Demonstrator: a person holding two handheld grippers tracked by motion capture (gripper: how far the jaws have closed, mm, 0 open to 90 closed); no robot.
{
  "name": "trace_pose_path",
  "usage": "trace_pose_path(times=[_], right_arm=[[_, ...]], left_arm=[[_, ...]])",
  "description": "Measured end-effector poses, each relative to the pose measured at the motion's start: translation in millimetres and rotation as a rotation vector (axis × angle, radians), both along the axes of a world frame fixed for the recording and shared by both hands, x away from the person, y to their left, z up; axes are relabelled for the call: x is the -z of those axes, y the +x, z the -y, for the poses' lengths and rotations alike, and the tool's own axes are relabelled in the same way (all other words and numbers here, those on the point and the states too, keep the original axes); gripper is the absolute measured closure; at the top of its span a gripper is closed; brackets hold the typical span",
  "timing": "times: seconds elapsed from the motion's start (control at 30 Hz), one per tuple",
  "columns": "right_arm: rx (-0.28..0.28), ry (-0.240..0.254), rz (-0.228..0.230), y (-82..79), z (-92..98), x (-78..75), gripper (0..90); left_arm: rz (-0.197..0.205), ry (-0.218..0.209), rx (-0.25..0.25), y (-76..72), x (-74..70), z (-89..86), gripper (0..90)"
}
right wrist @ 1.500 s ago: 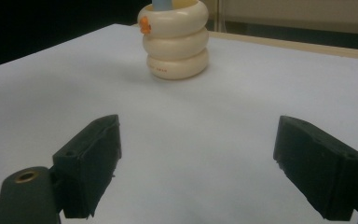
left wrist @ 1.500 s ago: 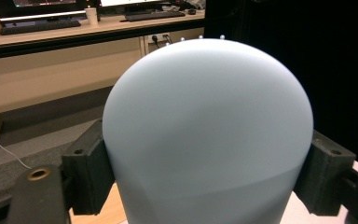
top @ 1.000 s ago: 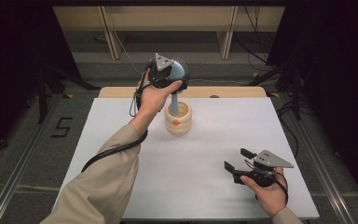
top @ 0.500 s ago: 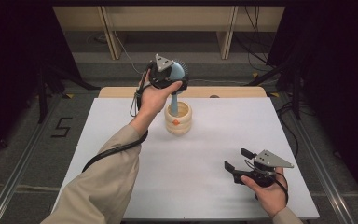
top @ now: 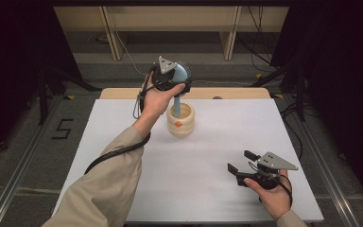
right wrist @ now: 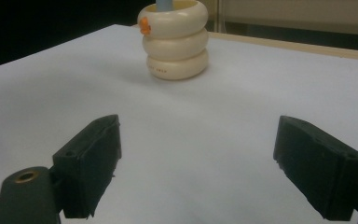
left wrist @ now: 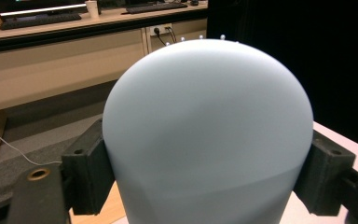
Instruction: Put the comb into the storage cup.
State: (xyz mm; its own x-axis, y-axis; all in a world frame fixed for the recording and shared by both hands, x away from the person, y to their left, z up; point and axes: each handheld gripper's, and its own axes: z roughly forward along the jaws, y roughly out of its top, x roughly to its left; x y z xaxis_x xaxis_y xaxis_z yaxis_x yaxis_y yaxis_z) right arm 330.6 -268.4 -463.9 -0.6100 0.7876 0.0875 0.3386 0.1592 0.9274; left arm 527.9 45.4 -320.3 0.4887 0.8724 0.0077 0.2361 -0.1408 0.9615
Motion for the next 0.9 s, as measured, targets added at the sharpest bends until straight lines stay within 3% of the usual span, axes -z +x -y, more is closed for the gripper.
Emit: trace_pose_path(times=[0.9], right_arm=[[0.000, 0.001, -0.001, 0.2, -0.1, 0.3, 15.8]], left_arm=[[-0.020, 0.013, -0.004, 6.1, 8.8, 1.0, 19.4]])
